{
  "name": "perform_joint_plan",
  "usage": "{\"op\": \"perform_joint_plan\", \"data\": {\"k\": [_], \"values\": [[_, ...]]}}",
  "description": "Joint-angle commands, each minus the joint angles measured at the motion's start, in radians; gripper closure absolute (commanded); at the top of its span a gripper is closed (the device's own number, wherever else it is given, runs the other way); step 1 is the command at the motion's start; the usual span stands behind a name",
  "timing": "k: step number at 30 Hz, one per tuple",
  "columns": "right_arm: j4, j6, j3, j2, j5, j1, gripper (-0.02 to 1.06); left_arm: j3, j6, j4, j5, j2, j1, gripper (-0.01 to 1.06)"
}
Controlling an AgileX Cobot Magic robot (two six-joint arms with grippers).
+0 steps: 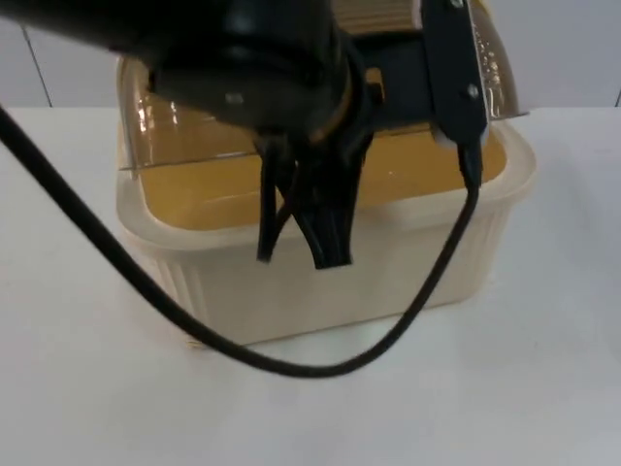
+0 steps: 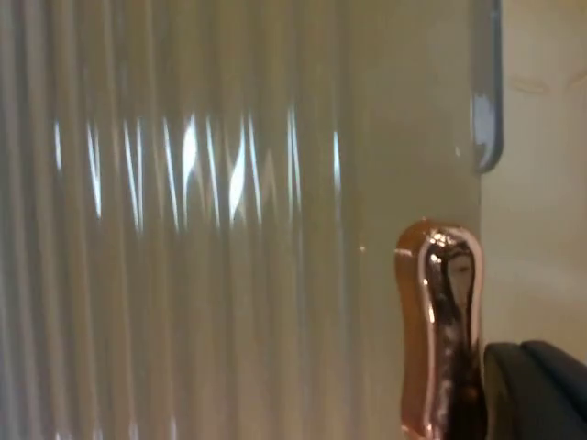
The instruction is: Open the box lid with the left hand, place the block into the box with the right hand, then close the box lid with the left hand.
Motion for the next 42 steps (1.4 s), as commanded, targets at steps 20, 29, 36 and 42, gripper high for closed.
{"op": "perform_joint_plan", "data": {"k": [20,29,36,42], "values": [[0.001,0.002,-0.006,-0.003,-0.010,-0.006,0.00,-0.196,0.512,-0.420,0.064,-0.011,0.174,1.05],[0.001,0.002,-0.006,-0.003,-0.010,-0.006,0.00,-0.231,0.621,-0.505,0.056,-0.011,0.245,1.05],[0.001,0.002,-0.006,-0.003,-0.010,-0.006,0.00,-0.235,0.650,-0.571,0.053,-0.011,0.287,1.05],[0.001,0.002,-0.006,-0.003,-0.010,-0.006,0.00,-0.235,0.630,-0.594,0.048,-0.018,0.287,1.05]]}}
